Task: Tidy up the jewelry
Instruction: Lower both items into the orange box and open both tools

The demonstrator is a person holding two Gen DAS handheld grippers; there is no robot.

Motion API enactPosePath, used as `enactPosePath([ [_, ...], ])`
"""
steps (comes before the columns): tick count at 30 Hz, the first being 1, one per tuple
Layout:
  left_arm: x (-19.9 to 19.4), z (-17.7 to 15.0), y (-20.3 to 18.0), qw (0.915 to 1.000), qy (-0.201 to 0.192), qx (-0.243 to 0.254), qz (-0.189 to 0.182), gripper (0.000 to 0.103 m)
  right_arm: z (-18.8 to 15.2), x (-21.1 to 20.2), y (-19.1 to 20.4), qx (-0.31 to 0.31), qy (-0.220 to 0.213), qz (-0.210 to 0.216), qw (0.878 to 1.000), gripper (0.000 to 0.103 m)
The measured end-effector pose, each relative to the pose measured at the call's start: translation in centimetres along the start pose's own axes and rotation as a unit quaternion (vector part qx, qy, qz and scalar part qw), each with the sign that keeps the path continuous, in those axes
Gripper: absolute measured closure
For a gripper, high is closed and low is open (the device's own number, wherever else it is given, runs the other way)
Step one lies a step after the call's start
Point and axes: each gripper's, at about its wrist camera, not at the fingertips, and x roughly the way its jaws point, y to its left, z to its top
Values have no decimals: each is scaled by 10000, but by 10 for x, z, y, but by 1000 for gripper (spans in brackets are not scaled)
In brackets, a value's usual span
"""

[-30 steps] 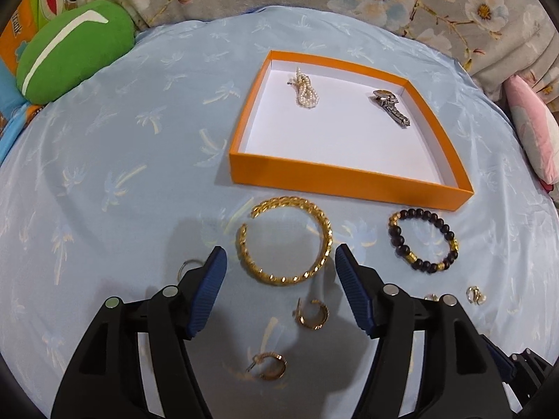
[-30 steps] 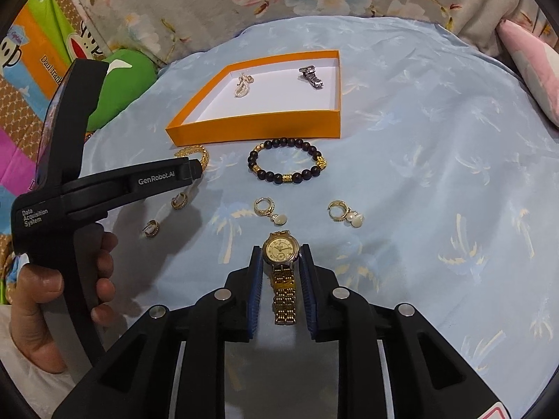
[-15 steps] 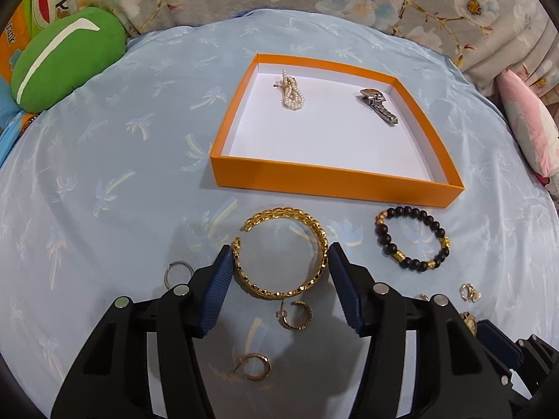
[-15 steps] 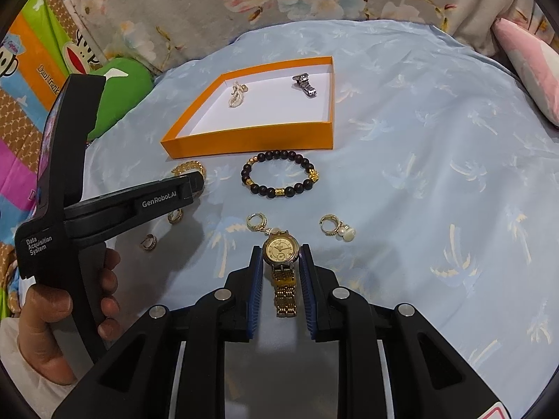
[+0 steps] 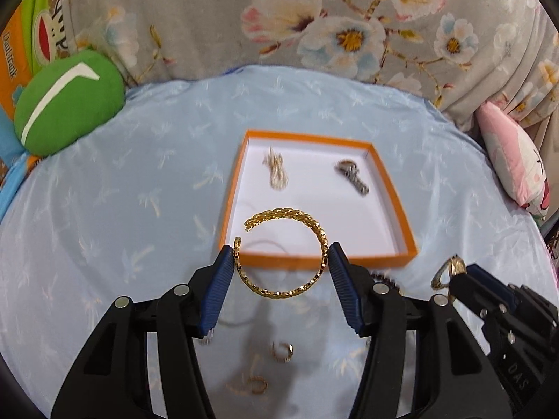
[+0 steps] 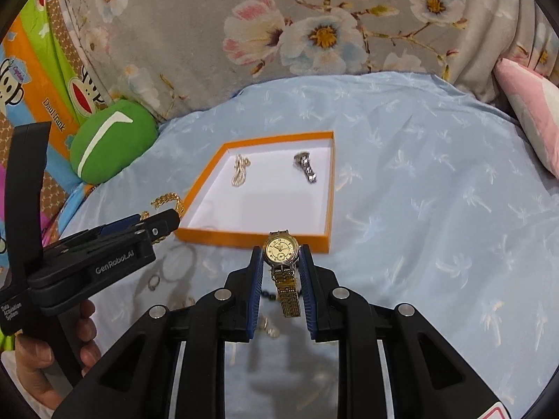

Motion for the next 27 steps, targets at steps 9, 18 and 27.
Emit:
enactPosePath([
  [9, 56, 39, -3, 10000, 75, -16, 16, 49, 56, 64, 1, 18, 31, 116, 9999, 83],
  [18, 112, 41, -3, 9991, 397, 33, 155, 49, 66, 129, -2, 46, 337, 72, 9994, 82],
  [27, 131, 34, 1, 9982, 566, 1, 191, 49, 62, 151, -5, 48, 516, 15, 9987, 82],
])
